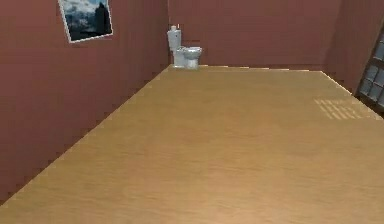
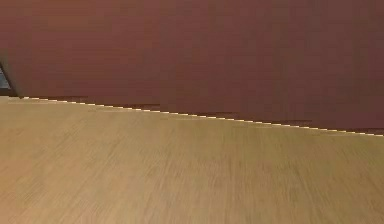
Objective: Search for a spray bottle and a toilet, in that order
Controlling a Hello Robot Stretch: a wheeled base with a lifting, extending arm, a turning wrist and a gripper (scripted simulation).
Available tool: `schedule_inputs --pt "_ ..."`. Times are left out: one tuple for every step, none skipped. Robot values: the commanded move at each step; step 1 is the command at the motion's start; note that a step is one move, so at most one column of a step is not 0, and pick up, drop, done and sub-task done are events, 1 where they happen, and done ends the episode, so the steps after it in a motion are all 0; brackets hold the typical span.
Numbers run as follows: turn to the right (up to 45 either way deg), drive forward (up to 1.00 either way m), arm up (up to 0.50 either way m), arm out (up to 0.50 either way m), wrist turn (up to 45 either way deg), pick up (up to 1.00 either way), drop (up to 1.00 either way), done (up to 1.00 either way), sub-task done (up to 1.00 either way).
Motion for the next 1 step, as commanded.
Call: schedule_inputs --pt "0.0 1.00 0.00 0.00 0.0 0.00 0.00 0.00 0.00"
